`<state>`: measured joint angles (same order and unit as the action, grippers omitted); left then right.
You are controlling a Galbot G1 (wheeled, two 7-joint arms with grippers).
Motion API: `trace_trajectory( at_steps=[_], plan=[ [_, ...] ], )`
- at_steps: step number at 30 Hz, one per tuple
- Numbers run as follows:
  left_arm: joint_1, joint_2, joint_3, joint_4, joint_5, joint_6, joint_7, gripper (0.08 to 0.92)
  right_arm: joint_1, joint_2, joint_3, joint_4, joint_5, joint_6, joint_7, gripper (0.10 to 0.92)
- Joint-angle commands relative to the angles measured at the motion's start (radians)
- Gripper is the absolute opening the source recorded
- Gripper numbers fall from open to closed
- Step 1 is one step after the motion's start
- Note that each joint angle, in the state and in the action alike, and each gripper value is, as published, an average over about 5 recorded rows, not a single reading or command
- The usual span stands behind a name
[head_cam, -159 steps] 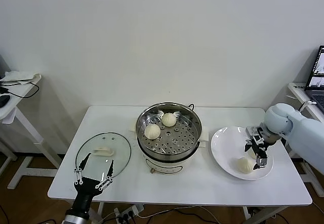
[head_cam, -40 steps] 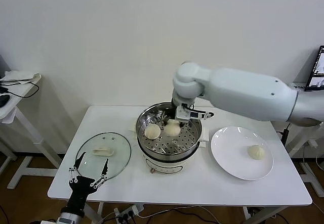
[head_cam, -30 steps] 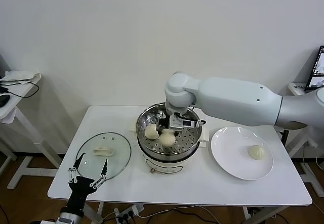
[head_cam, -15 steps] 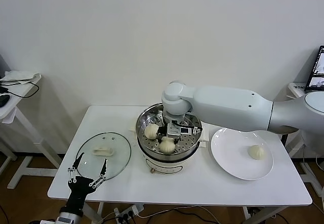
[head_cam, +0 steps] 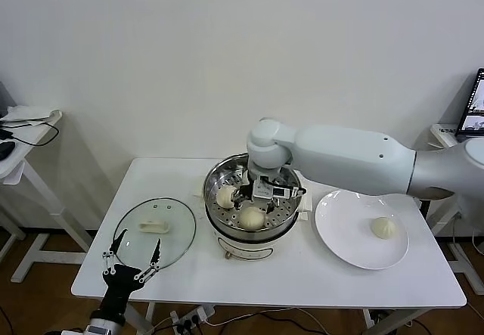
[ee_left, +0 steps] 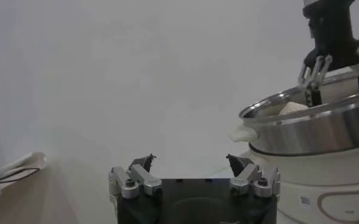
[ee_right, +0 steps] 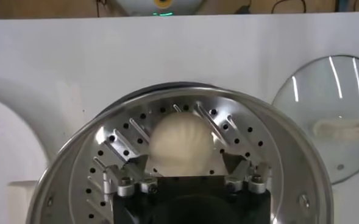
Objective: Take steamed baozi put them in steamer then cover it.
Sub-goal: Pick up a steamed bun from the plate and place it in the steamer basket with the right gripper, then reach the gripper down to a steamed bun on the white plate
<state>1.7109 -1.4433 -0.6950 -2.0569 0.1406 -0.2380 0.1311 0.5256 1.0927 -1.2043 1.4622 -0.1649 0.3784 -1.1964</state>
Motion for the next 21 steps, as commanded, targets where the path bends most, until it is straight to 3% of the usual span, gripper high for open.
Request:
trace_trajectory(
  at_steps=[1,10,16,21],
  plan=[
    [0.006,0.0,0.005,-0.01,0.004,0.001,-0.001,0.823,0.061,-0.156,0.066,0.004,0.125,-0.092,-0.063,0.823],
    [0.013,0.0,0.016,-0.017,0.01,-0.003,-0.001,0.823,-0.036,-0.463,0.144,-0.033,0.197,-0.379,-0.21,0.823],
    [0.018,0.001,0.027,-0.019,0.02,-0.007,-0.002,0.823,-0.279,-0.602,0.319,-0.115,0.094,-0.419,-0.214,0.823],
    [0.02,-0.001,0.039,-0.023,0.03,-0.009,-0.004,0.823,-0.522,-0.619,0.564,-0.206,-0.013,-0.422,-0.197,0.823]
  ],
)
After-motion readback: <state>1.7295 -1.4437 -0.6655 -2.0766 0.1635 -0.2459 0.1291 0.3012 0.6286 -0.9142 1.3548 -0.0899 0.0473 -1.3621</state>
